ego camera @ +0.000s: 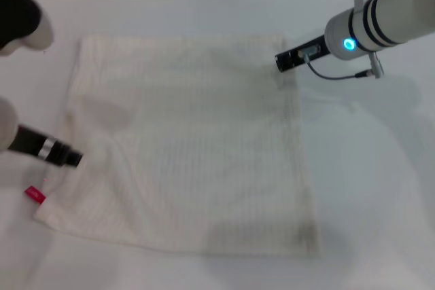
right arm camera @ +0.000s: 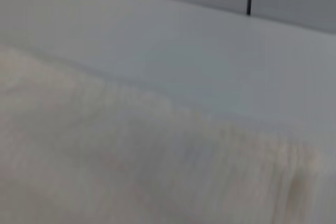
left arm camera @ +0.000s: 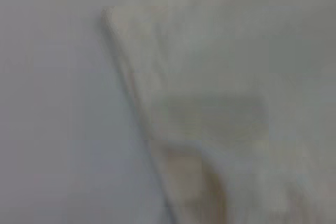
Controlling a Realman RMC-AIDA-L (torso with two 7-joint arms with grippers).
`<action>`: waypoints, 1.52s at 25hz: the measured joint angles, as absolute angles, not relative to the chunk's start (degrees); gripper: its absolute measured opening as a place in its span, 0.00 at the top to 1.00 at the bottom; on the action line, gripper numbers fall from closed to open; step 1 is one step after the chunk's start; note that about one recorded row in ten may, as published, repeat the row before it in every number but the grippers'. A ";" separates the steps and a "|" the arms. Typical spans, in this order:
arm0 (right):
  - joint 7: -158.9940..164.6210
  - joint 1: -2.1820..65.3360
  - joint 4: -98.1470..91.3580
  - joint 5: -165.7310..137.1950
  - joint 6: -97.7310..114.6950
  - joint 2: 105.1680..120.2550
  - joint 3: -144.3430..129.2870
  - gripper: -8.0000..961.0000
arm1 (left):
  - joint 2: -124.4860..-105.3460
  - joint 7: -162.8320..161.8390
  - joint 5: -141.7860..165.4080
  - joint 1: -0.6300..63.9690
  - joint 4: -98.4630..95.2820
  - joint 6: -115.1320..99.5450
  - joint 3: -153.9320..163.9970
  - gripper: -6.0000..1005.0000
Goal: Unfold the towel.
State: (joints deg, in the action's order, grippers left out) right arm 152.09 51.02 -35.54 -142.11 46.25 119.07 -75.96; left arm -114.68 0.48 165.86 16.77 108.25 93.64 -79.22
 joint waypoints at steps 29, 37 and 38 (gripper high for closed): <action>147.45 3.77 -83.44 -142.02 -12.68 119.46 -114.75 0.98 | -118.56 23.31 164.83 -1.81 85.22 -13.06 -84.34 0.31; 166.12 2.67 -49.51 -141.49 -66.60 119.23 -125.12 0.98 | -118.50 9.92 159.34 -0.39 53.67 -53.84 -84.49 0.31; 167.85 2.91 -45.25 -141.03 -70.97 119.28 -125.40 0.98 | -118.49 6.91 158.81 0.34 49.69 -57.08 -84.68 0.31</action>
